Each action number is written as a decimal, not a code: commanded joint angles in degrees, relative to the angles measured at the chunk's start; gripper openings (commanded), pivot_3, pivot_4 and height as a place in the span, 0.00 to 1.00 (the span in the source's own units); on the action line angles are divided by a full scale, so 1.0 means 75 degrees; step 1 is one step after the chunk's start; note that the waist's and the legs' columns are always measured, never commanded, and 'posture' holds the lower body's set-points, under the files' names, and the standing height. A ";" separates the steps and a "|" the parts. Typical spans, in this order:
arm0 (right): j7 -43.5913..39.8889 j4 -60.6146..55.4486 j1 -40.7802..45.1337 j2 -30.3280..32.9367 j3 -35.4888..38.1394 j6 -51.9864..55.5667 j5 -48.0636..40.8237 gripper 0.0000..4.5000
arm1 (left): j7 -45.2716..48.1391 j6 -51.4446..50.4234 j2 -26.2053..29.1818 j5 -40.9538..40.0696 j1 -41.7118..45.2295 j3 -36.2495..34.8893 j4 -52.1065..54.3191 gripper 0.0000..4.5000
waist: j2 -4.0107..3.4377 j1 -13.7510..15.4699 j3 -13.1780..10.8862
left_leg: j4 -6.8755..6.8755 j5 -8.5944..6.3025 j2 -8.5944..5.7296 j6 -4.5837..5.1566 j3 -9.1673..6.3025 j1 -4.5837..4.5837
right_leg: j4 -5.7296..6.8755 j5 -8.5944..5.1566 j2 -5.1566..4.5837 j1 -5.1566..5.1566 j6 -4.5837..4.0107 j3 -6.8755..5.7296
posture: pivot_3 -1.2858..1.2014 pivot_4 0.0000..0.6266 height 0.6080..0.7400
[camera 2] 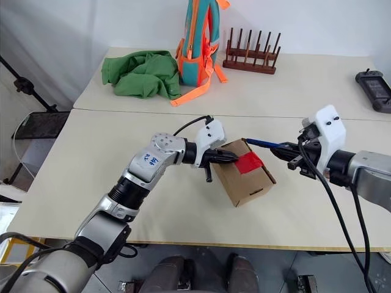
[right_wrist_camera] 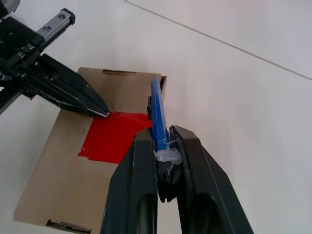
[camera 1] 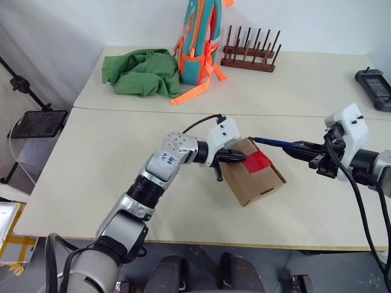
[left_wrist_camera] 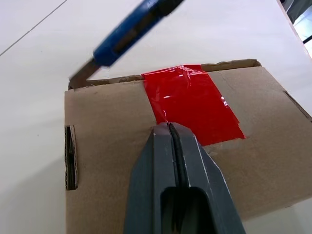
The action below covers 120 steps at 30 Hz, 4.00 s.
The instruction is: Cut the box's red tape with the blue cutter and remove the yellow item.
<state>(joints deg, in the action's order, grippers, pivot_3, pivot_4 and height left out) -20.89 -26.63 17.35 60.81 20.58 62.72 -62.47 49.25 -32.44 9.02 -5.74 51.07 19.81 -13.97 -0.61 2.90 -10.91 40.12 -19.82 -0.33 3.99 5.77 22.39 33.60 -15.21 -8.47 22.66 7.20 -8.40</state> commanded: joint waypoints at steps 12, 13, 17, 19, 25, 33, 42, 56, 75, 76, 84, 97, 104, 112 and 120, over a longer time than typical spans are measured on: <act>-0.0236 -0.0276 -0.0200 -0.0247 0.0148 0.0017 0.0337 0.03 | -0.0037 -0.0194 -0.0027 -0.0028 0.0000 -0.0027 -0.0055 0.00 | 0.0000 0.0001 0.0000 | 0.0000 0.0001 0.0000 -0.0001 0.0001 -0.0001 | 0.0003 0.0000 0.0000 0.0000 0.0000 0.0000 | 0.52 0.24 1.00; -0.0265 -0.0282 -0.0228 -0.0242 0.0139 0.0021 0.0361 0.03 | -0.0039 -0.0178 -0.0026 -0.0022 0.0010 -0.0030 -0.0074 0.00 | 0.0000 0.0001 0.0000 | 0.0000 0.0001 0.0000 -0.0001 0.0001 -0.0001 | 0.0003 0.0000 0.0000 0.0000 0.0000 0.0001 | 0.52 0.24 1.00; -0.0415 -0.0297 -0.0326 -0.0154 0.0189 0.0112 0.0326 0.03 | -0.0084 -0.0174 -0.0055 -0.0026 0.0011 -0.0046 -0.0085 0.00 | -0.0001 -0.0004 0.0000 | 0.0000 0.0001 0.0000 -0.0001 0.0003 -0.0003 | 0.0006 0.0000 0.0000 0.0000 0.0000 0.0002 | 0.52 0.24 1.00; -0.0514 -0.0312 -0.0353 -0.0079 0.0193 0.0176 0.0319 0.03 | -0.0095 -0.0185 -0.0082 -0.0037 0.0009 -0.0037 -0.0066 0.00 | -0.0001 -0.0003 0.0000 | 0.0001 0.0002 0.0000 -0.0001 0.0003 -0.0004 | 0.0007 0.0000 0.0000 0.0000 0.0000 0.0002 | 0.52 0.24 1.00; -0.0588 -0.0139 -0.0098 0.0067 0.0209 0.0646 0.0017 0.03 | 0.0001 -0.0052 -0.0051 0.0323 0.0165 0.0404 -0.0378 0.00 | -0.0001 0.0003 0.0001 | 0.0002 0.0002 0.0000 -0.0001 0.0002 -0.0007 | 0.0009 0.0000 0.0000 -0.0002 0.0000 0.0003 | 0.52 0.24 1.00; -0.0602 0.0709 0.1324 0.0217 -0.0447 0.2078 -0.0416 0.03 | 0.0337 0.0661 -0.0287 0.1063 0.0491 0.1329 -0.1301 0.00 | 0.0003 0.0034 0.0016 | 0.0011 0.0002 -0.0001 -0.0001 -0.0019 -0.0013 | 0.0002 0.0000 -0.0015 -0.0020 -0.0004 0.0007 | 0.52 0.24 1.00; -0.1467 0.0890 0.2387 0.0834 -0.1346 0.3353 -0.0490 0.03 | 0.0408 0.0862 -0.0625 0.1154 0.0492 0.1291 -0.1894 0.00 | 0.0013 0.0099 0.0026 | 0.0017 -0.0002 -0.0003 -0.0003 -0.0056 -0.0007 | -0.0014 0.0003 -0.0070 -0.0033 -0.0011 0.0026 | 0.52 0.24 1.00; -0.3257 0.1421 0.3953 0.2084 -0.2833 0.3872 0.0362 0.03 | 0.0137 0.0949 -0.1031 0.1196 0.0323 0.1188 -0.2242 0.00 | 0.0029 0.0226 0.0036 | 0.0015 -0.0015 -0.0059 0.0016 -0.0074 0.0004 | -0.0023 0.0005 -0.0141 -0.0038 -0.0007 -0.0008 | 0.52 0.24 1.00; -0.4193 0.1521 0.3954 0.2586 -0.3525 0.3970 0.1049 0.03 | 0.0083 0.0983 -0.1031 0.1279 0.0223 0.1211 -0.2309 0.00 | 0.0030 0.0229 0.0039 | 0.0007 -0.0028 -0.0090 0.0007 -0.0173 0.0004 | -0.0085 0.0006 -0.0146 -0.0112 -0.0005 -0.0098 | 0.52 0.24 1.00; -0.4216 0.1528 0.3961 0.2587 -0.3544 0.3970 0.1087 0.03 | 0.0090 0.0988 -0.1024 0.1288 0.0217 0.1223 -0.2309 0.00 | 0.0030 0.0228 0.0039 | 0.0007 -0.0030 -0.0090 0.0002 -0.0179 0.0003 | -0.0086 0.0006 -0.0146 -0.0117 -0.0005 -0.0101 | 0.52 0.24 1.00; -0.4567 0.1712 0.4238 0.2587 -0.3984 0.3890 0.1504 0.03 | 0.0114 0.0980 -0.0983 0.1315 0.0169 0.1253 -0.2269 0.00 | 0.0027 0.0204 0.0043 | 0.0007 -0.0034 -0.0091 -0.0005 -0.0199 -0.0006 | -0.0096 0.0005 -0.0136 -0.0143 -0.0005 -0.0115 | 0.52 0.24 1.00; -0.6147 0.1615 0.4289 0.3507 -0.4921 0.3320 0.2267 0.03 | 0.0017 0.0844 -0.0990 0.1292 0.0001 0.1216 -0.2089 0.00 | 0.0023 0.0210 0.0047 | 0.0004 -0.0035 -0.0122 -0.0008 -0.0239 0.0001 | -0.0095 0.0004 -0.0128 -0.0146 -0.0003 -0.0117 | 0.52 0.24 1.00; -0.6334 0.1413 0.3602 0.3671 -0.4636 0.3186 0.2365 0.03 | 0.0003 0.0772 -0.0961 0.1273 -0.0070 0.1217 -0.1975 0.00 | 0.0021 0.0207 0.0048 | 0.0007 -0.0036 -0.0121 -0.0009 -0.0260 0.0000 | -0.0096 0.0004 -0.0128 -0.0157 -0.0003 -0.0118 | 0.52 0.24 1.00; -0.6159 0.1548 0.3061 0.3497 -0.4317 0.3020 0.2548 0.03 | 0.0030 0.0763 -0.0933 0.1267 -0.0060 0.1236 -0.1957 0.00 | 0.0019 0.0204 0.0051 | 0.0010 -0.0035 -0.0119 -0.0012 -0.0260 -0.0003 | -0.0094 0.0002 -0.0128 -0.0160 0.0001 -0.0117 | 0.52 0.24 1.00; -0.6091 0.1735 0.3270 0.3190 -0.4431 0.2910 0.2803 0.03 | 0.0065 0.0775 -0.0930 0.1270 -0.0063 0.1269 -0.1937 0.00 | 0.0019 0.0175 0.0057 | 0.0011 -0.0034 -0.0119 -0.0009 -0.0260 -0.0004 | -0.0093 0.0002 -0.0127 -0.0160 0.0001 -0.0117 | 0.52 0.24 1.00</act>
<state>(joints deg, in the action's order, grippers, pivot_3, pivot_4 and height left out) -65.96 -13.30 40.44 85.49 -12.49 84.96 -41.71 48.64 -23.02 1.69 0.33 53.94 24.52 -24.57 -0.47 4.21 -10.49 40.20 -20.07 -1.22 3.91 3.83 22.36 32.89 -15.19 -9.42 21.46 7.21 -9.28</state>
